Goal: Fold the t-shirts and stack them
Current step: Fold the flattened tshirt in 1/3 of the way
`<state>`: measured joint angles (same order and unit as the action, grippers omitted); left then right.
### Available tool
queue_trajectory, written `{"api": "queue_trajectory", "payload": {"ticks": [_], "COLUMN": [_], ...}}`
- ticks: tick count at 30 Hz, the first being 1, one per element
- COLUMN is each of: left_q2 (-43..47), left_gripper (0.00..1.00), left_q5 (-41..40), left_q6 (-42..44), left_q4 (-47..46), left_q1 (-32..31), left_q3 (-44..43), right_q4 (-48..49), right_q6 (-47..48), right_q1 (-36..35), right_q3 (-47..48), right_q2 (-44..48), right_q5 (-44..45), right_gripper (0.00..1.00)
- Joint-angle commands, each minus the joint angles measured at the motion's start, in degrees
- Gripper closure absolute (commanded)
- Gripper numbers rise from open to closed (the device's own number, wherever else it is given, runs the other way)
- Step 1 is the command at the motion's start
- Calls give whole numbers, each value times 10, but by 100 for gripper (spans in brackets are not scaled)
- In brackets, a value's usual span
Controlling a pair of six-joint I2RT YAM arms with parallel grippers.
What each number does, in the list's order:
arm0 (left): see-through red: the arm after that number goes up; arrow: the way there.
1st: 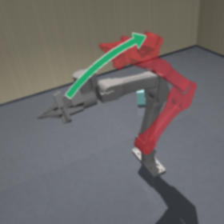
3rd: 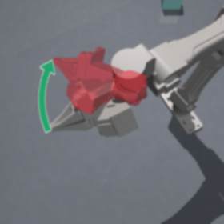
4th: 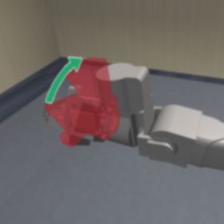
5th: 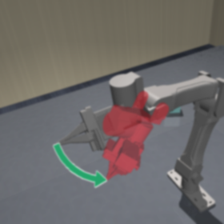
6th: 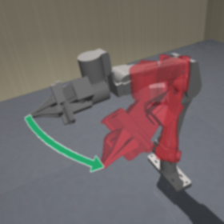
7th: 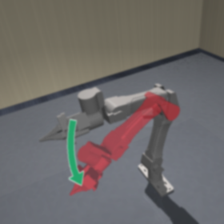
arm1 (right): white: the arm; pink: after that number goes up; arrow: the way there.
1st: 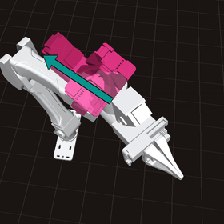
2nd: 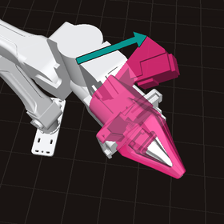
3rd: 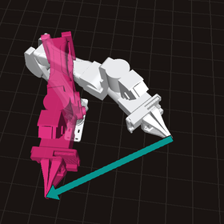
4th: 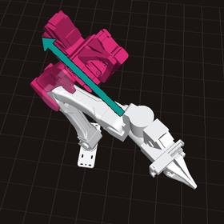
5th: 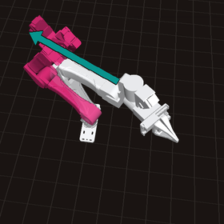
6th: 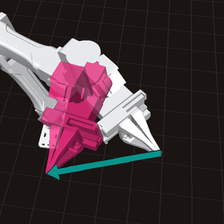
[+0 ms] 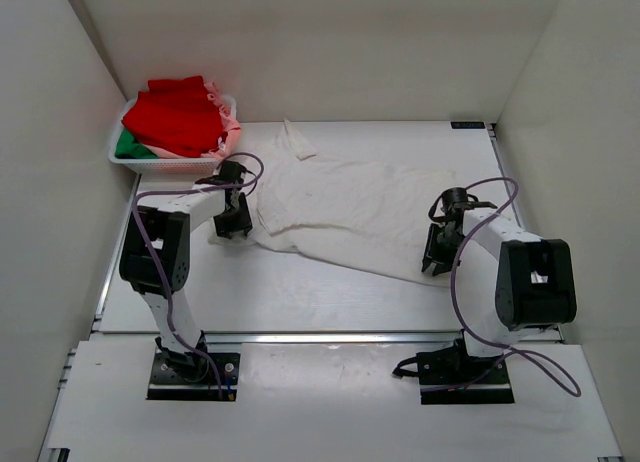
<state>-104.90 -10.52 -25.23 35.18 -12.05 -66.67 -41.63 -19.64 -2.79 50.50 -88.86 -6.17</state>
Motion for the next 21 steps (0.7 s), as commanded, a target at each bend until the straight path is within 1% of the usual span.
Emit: {"api": "queue_trajectory", "payload": {"ticks": [1,4,5,9,12,15,19,21], "left_q2": [2,21,30,60,87,121,194,237], "left_gripper": [46,50,51,53,52,53,53,53], "left_q5": [-7,-6,-6,-3,10,9,16,30], "left_q6": [13,17,17,19,20,15,5,4], "left_q4": [45,53,55,71,85,105,127,153], "left_q1": [-7,-16,-20,-40,-48,-76,-90,-91], "left_q3": [26,52,62,100,132,168,213,237], "right_q4": [-11,-5,-9,-2,-11,-26,-44,-51], "right_q6": [41,60,64,94,112,129,143,139], "right_q1": [27,59,66,103,125,149,158,160], "right_q3": [-1,1,4,19,36,53,41,22], "right_q2": [-14,-32,-45,-83,-86,-85,-68,-45], "right_q5": [30,45,47,60,90,92,123,113], "right_gripper": [69,70,69,70,70,71,70,71]}}
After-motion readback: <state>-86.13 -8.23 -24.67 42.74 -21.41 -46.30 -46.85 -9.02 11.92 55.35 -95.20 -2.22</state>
